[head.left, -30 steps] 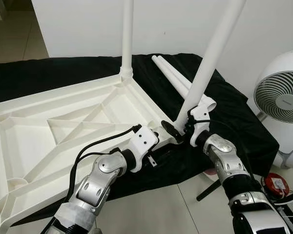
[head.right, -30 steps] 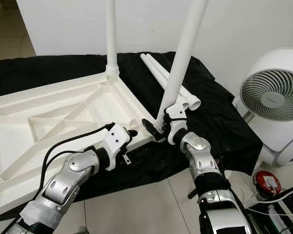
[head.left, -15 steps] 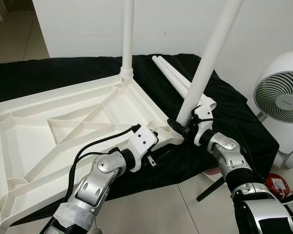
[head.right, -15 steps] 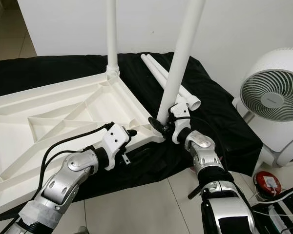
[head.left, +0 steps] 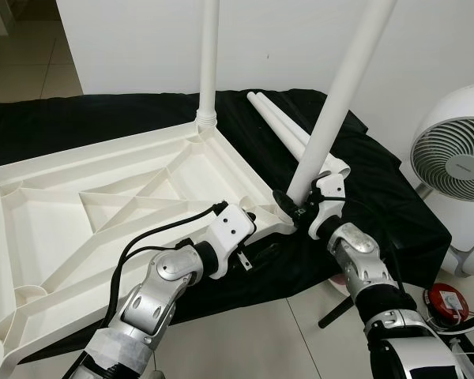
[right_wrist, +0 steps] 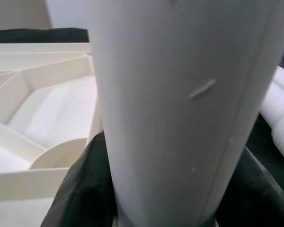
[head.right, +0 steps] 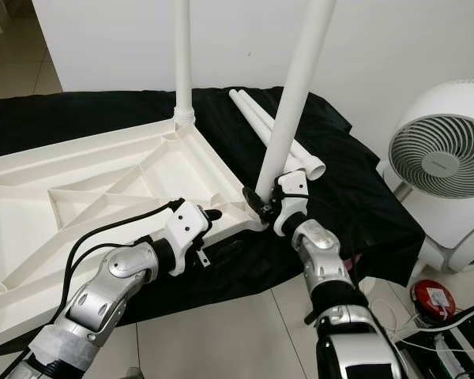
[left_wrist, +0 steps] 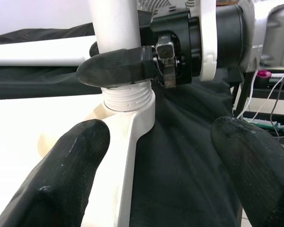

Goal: Building children table

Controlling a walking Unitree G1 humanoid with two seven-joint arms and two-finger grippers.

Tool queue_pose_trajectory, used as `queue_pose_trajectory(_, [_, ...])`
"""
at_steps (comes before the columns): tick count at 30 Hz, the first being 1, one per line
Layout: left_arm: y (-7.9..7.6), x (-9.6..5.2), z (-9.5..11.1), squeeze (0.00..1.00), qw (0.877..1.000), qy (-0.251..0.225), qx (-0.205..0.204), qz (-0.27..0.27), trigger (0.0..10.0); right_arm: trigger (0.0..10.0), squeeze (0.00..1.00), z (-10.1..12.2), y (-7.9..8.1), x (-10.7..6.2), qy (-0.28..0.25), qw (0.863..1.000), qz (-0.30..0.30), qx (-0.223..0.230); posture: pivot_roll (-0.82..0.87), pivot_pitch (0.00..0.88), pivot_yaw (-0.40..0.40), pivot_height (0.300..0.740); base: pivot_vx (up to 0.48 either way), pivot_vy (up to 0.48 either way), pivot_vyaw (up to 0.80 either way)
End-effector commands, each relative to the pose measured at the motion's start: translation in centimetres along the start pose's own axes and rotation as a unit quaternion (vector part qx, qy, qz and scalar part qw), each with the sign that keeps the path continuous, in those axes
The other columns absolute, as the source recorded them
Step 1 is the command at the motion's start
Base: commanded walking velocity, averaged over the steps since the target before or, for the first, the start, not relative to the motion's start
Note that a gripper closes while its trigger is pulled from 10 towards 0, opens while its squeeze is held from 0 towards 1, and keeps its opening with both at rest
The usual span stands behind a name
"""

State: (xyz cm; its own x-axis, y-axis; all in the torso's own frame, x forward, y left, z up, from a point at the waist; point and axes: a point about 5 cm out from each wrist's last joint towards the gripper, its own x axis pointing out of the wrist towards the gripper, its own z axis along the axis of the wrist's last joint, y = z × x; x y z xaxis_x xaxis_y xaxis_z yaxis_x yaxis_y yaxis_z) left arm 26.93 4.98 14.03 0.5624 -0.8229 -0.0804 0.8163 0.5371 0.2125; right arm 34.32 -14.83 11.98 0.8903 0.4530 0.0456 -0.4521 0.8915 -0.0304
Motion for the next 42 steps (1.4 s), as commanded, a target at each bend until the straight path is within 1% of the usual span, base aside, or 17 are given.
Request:
queue_pose_trajectory(1, [0.0, 0.2, -0.1, 0.0, 1.0, 0.0, 0.001, -0.007, 10.0, 10.0, 0.0, -1.8, 0.6, -0.6, 0.043, 0.999, -0.027, 0.016, 0.01, 0.0, -0.08, 0.74, 0.0, 0.0, 0.0])
queue_pose_trajectory(3, [0.1, 0.3, -0.1, 0.0, 1.0, 0.0, 0.003, -0.006, 10.0, 10.0, 0.0, -2.0, 1.0, -0.7, 0.043, 0.996, -0.065, 0.031, 0.01, 0.0, -0.081, 0.74, 0.0, 0.0, 0.0])
queue_pose_trajectory(8, [0.3, 0.3, 0.0, 0.0, 1.0, 0.0, 0.004, -0.004, 10.0, 10.0, 0.0, -2.0, 1.3, -0.7, 0.044, 0.994, -0.09, 0.037, 0.01, 0.0, -0.082, 0.74, 0.0, 0.0, 0.0])
queue_pose_trajectory(9, [0.7, 0.3, 0.0, 0.0, 1.0, -0.001, 0.004, 0.001, 10.0, 10.0, 0.0, -2.0, 2.2, -0.8, 0.04, 0.992, -0.114, 0.039, 0.0, 0.0, -0.081, 0.74, 0.0, 0.0, 0.0])
queue_pose_trajectory(12, [0.8, 0.4, 0.0, 0.0, 1.0, -0.001, 0.006, 0.002, 10.0, 10.0, 0.0, -2.1, 2.6, -0.9, 0.04, 0.989, -0.137, 0.041, 0.0, 0.0, -0.081, 0.74, 0.0, 0.0, 0.0])
queue_pose_trajectory(14, [0.9, 0.4, 0.1, 0.0, 1.0, -0.002, 0.009, 0.001, 10.0, 10.0, 0.0, -1.9, 3.3, -1.0, 0.037, 0.981, -0.189, 0.034, 0.0, 0.0, -0.082, 0.74, 0.0, 0.0, 0.0])
queue_pose_trajectory(17, [1.0, 0.4, 0.1, 0.0, 1.0, -0.003, 0.01, 0.003, 10.0, 10.0, 0.0, -1.8, 4.1, -1.1, 0.035, 0.974, -0.218, 0.047, 0.02, 0.0, -0.092, 0.74, 0.0, 0.0, 0.0])
queue_pose_trajectory(18, [1.0, 0.4, 0.1, 0.0, 1.0, -0.003, 0.01, 0.003, 10.0, 10.0, 0.0, -1.8, 4.1, -1.1, 0.035, 0.974, -0.218, 0.047, 0.02, 0.0, -0.092, 0.74, 0.0, 0.0, 0.0])
queue_pose_trajectory(20, [1.1, 0.4, 0.1, 0.0, 1.0, -0.004, 0.01, 0.007, 10.0, 10.0, 0.0, -1.6, 4.9, -1.1, 0.032, 0.974, -0.213, 0.064, 0.02, 0.0, -0.088, 0.74, 0.0, 0.0, 0.0])
queue_pose_trajectory(26, [1.1, 0.4, -0.2, 0.0, 1.0, -0.003, 0.01, 0.007, 10.0, 10.0, 0.0, -1.1, 4.7, -1.0, 0.02, 0.976, -0.202, 0.074, 0.01, 0.0, -0.081, 0.74, 0.0, 0.0, 0.0])
queue_pose_trajectory(27, [1.1, 0.4, -0.3, 0.0, 1.0, -0.002, 0.009, 0.007, 10.0, 10.0, 0.64, -1.0, 4.7, -1.0, 0.02, 0.976, -0.203, 0.076, 0.01, 0.0, -0.081, 0.74, 0.0, 0.0, 0.0])
queue_pose_trajectory(29, [1.1, 0.4, -0.3, 0.0, 1.0, -0.002, 0.009, 0.007, 10.0, 10.0, 0.64, -1.0, 4.7, -1.0, 0.02, 0.976, -0.203, 0.076, 0.01, 0.0, -0.081, 0.74, 0.0, 0.0, 0.0])
queue_pose_trajectory(30, [1.1, 0.5, -0.4, 0.0, 1.0, -0.002, 0.008, 0.008, 10.0, 10.0, 1.0, -1.0, 4.7, -0.9, 0.02, 0.976, -0.203, 0.078, 0.01, 0.0, -0.084, 0.74, 0.0, 0.0, 0.0])
queue_pose_trajectory(36, [0.5, 0.7, -1.1, 0.0, 1.0, 0.0, 0.001, 0.007, 10.0, 10.0, 1.0, -0.7, 4.6, -0.8, 0.02, 0.979, -0.19, 0.07, 0.01, 0.0, -0.086, 0.74, 0.0, 0.0, 0.0])
queue_pose_trajectory(37, [0.2, 0.7, -1.4, 0.0, 1.0, 0.001, -0.001, 0.007, 10.0, 10.0, 0.0, -0.7, 4.4, -0.6, 0.025, 0.982, -0.175, 0.061, 0.01, 0.0, -0.085, 0.74, 0.0, 0.0, 0.0])
queue_pose_trajectory(39, [0.0, 0.7, -1.5, 0.0, 1.0, 0.001, -0.003, 0.006, 10.0, 10.0, 0.0, -0.7, 4.3, -0.5, 0.028, 0.984, -0.165, 0.056, 0.01, 0.0, -0.085, 0.74, 0.0, 0.0, 0.0])
queue_pose_trajectory(42, [-0.2, 0.6, -1.5, 0.0, 1.0, -0.002, -0.005, 0.006, 10.0, 10.0, 0.0, -0.3, 3.8, -0.2, 0.022, 0.993, -0.11, 0.038, 0.01, 0.0, -0.083, 0.74, 0.0, 0.0, 0.0])
